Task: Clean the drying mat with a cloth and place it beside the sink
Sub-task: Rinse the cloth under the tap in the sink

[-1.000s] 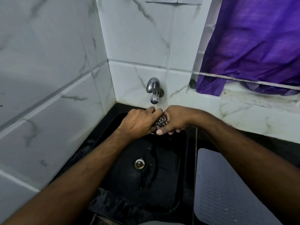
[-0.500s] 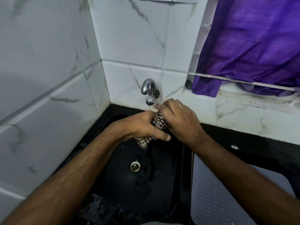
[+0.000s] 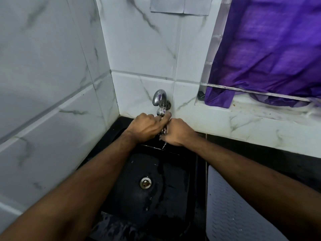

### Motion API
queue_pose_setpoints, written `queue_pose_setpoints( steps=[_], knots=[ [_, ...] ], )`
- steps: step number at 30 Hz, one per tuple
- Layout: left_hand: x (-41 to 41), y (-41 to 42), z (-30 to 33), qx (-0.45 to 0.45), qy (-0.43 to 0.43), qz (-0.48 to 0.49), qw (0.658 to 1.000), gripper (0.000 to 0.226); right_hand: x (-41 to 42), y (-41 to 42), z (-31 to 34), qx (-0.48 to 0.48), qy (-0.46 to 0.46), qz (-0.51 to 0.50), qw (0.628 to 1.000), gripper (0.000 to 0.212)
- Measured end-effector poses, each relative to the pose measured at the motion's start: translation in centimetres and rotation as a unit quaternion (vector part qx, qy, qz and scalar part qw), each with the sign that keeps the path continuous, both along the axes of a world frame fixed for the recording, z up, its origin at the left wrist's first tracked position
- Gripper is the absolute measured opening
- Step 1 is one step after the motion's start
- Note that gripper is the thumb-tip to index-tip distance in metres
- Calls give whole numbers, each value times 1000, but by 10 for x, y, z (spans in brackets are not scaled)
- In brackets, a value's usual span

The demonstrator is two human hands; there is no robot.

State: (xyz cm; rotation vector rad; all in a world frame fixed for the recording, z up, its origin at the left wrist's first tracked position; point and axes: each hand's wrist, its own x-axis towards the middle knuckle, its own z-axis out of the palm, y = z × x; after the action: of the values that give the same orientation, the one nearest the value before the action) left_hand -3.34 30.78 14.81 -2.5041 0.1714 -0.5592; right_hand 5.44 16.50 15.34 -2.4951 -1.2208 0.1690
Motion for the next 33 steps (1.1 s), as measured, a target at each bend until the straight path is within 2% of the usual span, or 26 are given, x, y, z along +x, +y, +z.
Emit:
queue_pose_setpoints(
  steps=[3,7,10,13,15,17,20,22,24,25,27,28,29,31,33],
  knots=[
    [-3,6,6,37,-2,-60,998,51,-13,-4,-3,78,196,-26,977,18],
    [-2,5,15,68,16,-132,989,42,-33,-12,-17,172,421,-60,888,20],
    [-1,3,17,69,14,-162,984,36,-39,-16,-23,191,500,-68,842,25],
    [2,1,16,72,34,-179,981,32,-40,-20,-28,184,520,-65,831,25],
    [3,0,17,59,65,-178,980,30,-38,-22,-30,180,478,-66,857,25],
    [1,0,15,9,83,-146,986,29,-33,-23,-28,177,388,-50,903,21],
    [0,-2,11,-158,87,-69,981,24,-17,-28,-23,137,218,-16,966,29],
    [-2,-4,7,-287,91,-2,953,22,-9,-34,-20,123,144,-11,982,55],
    [-3,-5,5,-429,74,35,900,23,-10,-38,-25,146,58,-8,988,83],
    [-5,-6,5,-509,66,44,857,28,-14,-40,-29,160,-10,-3,987,92],
    [-10,-10,9,-665,60,53,743,34,-24,-44,-36,152,-137,40,978,102],
    [-12,-13,11,-726,70,52,682,31,-28,-46,-38,138,-167,68,974,102],
    [-14,-16,13,-761,96,56,639,28,-29,-48,-38,129,-184,86,971,101],
    [-15,-24,16,-769,170,67,613,23,-27,-47,-28,147,-210,99,962,95],
    [-15,-30,23,-761,203,71,612,16,-23,-39,-9,169,-228,107,953,92]
  ],
)
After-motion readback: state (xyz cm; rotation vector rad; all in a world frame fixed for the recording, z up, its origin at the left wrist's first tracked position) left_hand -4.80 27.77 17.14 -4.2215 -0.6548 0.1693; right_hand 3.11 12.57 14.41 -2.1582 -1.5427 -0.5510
